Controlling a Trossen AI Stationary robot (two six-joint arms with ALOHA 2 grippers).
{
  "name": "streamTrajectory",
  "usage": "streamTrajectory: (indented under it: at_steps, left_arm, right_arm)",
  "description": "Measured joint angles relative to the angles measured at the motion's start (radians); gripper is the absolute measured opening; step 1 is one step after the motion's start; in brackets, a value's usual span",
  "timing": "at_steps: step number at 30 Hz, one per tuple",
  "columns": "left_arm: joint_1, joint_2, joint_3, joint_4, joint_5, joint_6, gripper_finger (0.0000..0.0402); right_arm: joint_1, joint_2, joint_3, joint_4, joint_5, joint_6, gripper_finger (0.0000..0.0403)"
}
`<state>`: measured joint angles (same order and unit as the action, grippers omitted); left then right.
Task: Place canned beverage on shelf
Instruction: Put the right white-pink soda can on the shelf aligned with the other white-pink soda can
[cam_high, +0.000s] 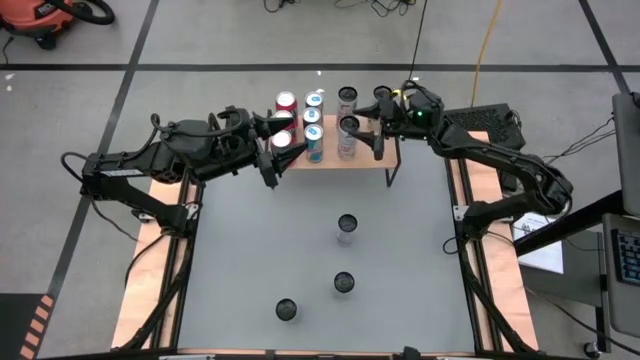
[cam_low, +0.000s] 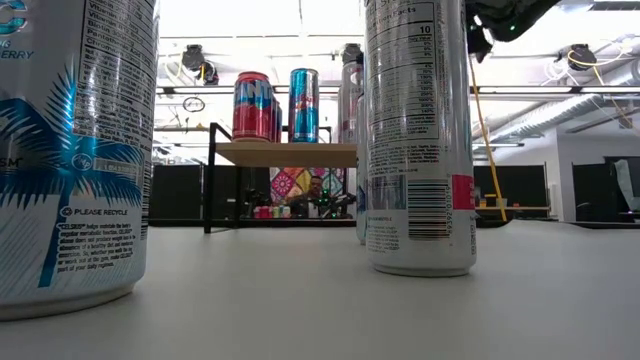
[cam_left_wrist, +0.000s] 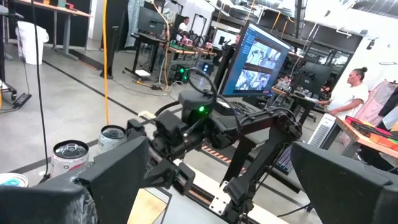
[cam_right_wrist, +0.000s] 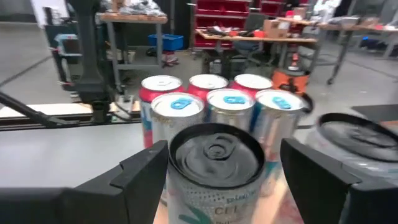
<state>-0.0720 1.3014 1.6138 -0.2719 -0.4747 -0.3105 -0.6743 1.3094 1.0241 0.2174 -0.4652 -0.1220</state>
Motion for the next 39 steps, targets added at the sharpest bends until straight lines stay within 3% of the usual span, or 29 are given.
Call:
streamTrajectory:
  at_steps: [9, 14, 19, 31, 39]
  left_arm:
    - [0.0, 0.0, 0.0, 0.0, 0.0, -0.002, 0.0396]
    - [0.0, 0.0, 0.0, 0.0, 0.0, 0.001, 0.0396]
    - [0.001, 0.0, 0.0, 0.0, 0.0, 0.002, 0.0396]
    - [0.001, 0.0, 0.0, -0.001, -0.024, 0.003, 0.0396]
    - [0.001, 0.0, 0.0, -0.008, -0.035, 0.004, 0.0396]
  right_arm:
    - [0.02, -0.144, 0.0, -0.107, 0.018, 0.065, 0.0279]
    - [0.084, -0.209, 0.0, -0.288, 0.016, 0.083, 0.0271]
    - [0.155, -0.203, 0.0, -0.442, 0.053, 0.073, 0.0216]
    - [0.206, -0.077, 0.0, -0.432, 0.181, 0.054, 0.0018]
    - [0.218, -0.007, 0.0, -0.371, 0.291, 0.03, 0.0008]
